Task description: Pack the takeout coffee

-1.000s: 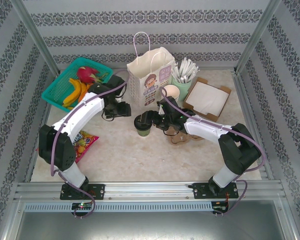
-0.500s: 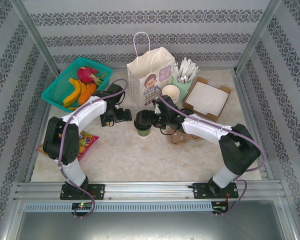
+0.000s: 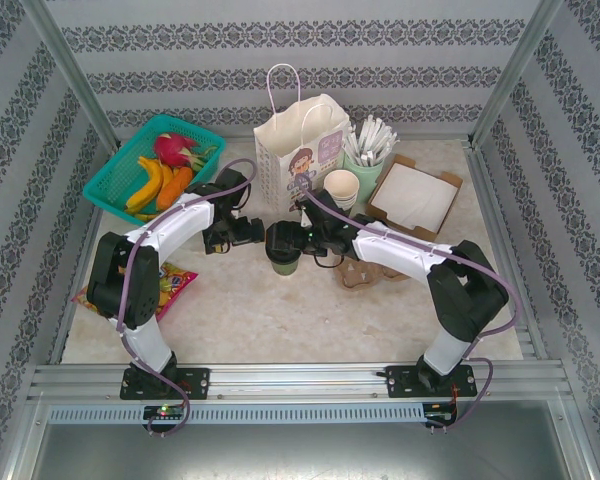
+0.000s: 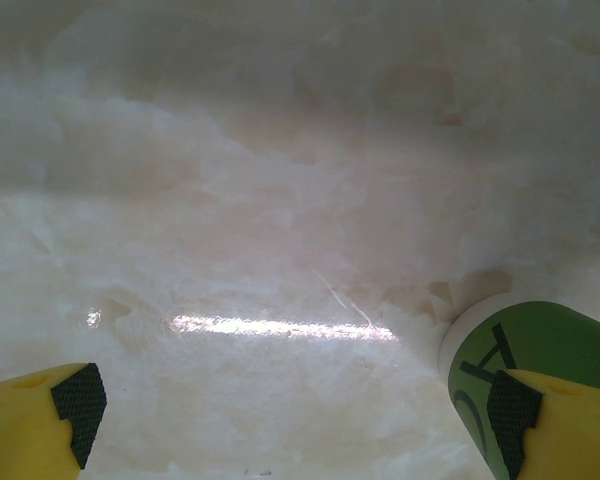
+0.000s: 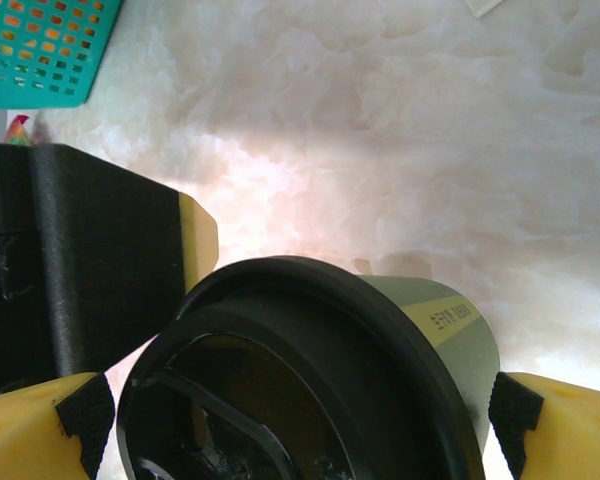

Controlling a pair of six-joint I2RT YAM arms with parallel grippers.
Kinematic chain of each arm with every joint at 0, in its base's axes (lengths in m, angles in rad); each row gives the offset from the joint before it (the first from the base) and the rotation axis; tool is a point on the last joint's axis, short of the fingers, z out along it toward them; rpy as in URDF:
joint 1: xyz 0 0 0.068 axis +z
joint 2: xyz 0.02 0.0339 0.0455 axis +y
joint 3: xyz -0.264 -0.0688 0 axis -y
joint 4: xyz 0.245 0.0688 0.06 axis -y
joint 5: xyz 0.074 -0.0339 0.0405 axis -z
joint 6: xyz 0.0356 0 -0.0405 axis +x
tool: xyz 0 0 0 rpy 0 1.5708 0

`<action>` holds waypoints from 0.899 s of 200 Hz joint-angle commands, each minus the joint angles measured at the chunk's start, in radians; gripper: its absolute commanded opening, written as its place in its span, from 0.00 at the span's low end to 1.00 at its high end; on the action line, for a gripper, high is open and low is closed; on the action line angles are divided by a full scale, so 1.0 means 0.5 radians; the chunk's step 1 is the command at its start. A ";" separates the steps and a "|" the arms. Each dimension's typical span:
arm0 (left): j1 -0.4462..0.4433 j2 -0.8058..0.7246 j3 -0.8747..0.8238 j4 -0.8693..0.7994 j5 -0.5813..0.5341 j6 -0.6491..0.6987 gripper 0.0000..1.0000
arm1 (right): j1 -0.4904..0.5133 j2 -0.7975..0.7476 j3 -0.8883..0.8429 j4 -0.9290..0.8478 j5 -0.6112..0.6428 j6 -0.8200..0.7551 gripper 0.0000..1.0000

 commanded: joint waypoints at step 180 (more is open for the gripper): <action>-0.026 -0.020 -0.021 0.020 0.036 -0.014 1.00 | 0.107 0.088 0.112 -0.321 0.258 -0.183 0.93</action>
